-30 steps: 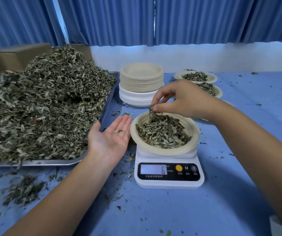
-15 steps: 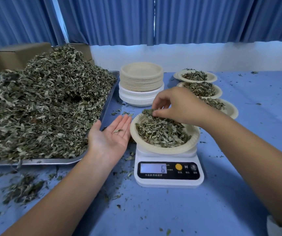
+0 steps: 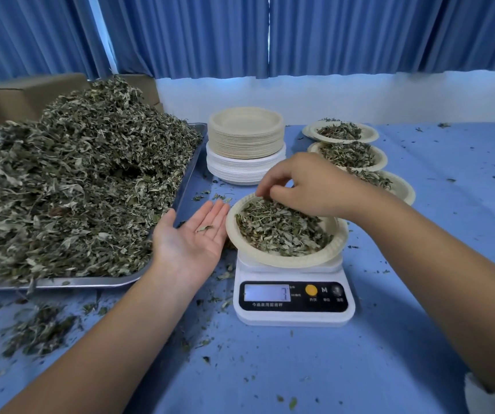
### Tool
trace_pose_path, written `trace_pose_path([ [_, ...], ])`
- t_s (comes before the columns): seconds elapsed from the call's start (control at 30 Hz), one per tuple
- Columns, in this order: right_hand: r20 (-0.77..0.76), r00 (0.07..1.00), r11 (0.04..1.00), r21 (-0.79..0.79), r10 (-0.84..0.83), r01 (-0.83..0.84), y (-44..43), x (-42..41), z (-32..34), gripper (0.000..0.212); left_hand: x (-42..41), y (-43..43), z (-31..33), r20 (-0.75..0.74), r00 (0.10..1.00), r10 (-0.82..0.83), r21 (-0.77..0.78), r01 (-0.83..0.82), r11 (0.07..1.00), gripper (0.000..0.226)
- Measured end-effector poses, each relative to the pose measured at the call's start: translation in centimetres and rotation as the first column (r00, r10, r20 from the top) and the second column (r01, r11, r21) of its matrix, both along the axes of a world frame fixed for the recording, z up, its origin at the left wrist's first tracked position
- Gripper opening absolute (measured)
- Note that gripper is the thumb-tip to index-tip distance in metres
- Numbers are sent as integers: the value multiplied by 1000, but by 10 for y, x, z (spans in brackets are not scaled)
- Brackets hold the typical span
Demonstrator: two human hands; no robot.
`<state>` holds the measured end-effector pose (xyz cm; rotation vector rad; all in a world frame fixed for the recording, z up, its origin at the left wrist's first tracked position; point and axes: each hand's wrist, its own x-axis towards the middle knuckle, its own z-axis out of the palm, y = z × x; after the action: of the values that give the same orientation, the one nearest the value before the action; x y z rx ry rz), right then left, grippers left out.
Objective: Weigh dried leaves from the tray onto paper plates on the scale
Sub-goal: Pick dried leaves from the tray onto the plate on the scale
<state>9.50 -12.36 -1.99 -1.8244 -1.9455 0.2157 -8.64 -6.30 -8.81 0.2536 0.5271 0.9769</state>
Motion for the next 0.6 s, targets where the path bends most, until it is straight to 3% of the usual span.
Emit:
trace_pose_path([
  [0.17,53,998,995,-99,25,-20,-1,1,-4,21,0,1,0,9,1000,1,-6,-1,1000,60],
  [0.6,-52,999,998,68,-7,10,-2,2,1,20,0,1,0,40,999,-3,-15,4,1000,56],
])
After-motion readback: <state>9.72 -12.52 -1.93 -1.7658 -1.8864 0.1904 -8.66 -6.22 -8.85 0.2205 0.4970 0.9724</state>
